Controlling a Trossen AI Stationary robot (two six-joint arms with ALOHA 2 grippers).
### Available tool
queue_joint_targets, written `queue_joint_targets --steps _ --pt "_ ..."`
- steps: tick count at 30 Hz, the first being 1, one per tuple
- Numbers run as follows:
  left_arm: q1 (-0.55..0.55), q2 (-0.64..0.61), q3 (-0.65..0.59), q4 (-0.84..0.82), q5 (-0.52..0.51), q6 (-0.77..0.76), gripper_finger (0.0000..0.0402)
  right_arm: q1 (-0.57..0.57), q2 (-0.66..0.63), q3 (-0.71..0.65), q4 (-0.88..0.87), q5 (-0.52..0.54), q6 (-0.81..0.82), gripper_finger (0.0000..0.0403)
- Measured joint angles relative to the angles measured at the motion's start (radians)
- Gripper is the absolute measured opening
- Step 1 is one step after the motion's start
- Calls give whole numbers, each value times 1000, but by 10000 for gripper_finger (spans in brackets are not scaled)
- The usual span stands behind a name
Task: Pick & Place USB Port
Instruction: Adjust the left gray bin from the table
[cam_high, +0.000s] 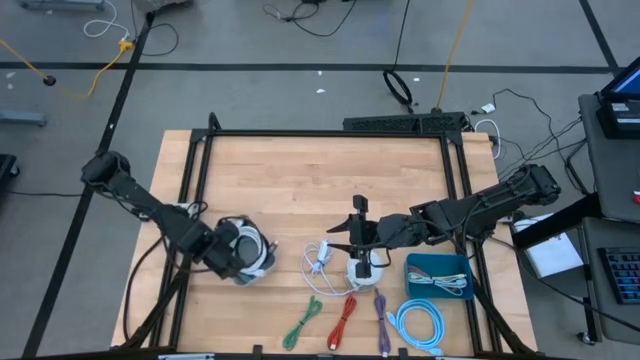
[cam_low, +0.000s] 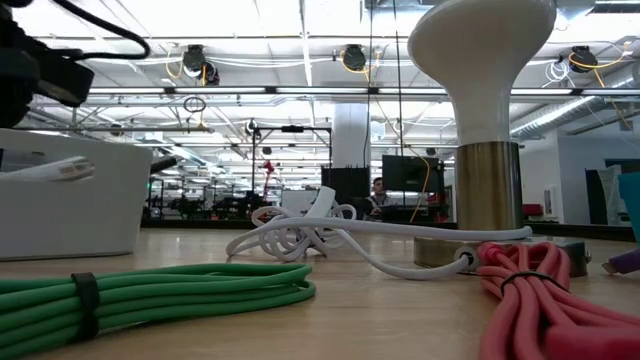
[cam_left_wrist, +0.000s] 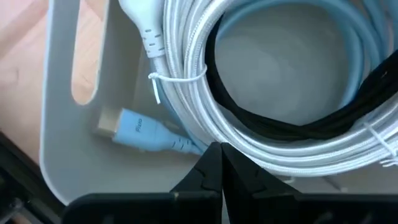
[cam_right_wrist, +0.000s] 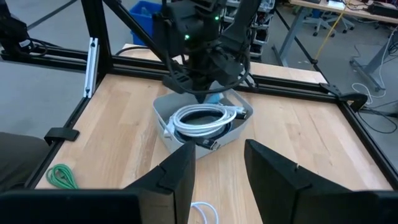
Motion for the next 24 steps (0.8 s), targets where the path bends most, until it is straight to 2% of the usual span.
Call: queue_joint_targets --steps 3,7,9,16,18,24 --pt "-28 0 0 -27 -3 -30 0 0 0 0 6 0 -4 130" --pt "-46 0 1 -172 92 -66 0 0 0 0 18 0 -4 130" --pt "-53 -3 0 -207 108 -77 0 0 0 0 28 0 -3 130" --pt "-51 -6 2 -210 49 -133 0 -4 0 0 64 -47 -14 130" --pt "-56 -5 4 -217 6 -148 0 -6 0 0 65 -54 -11 130" --pt "-114 -39 93 -168 -330 -79 0 -6 0 0 54 -51 -6 130"
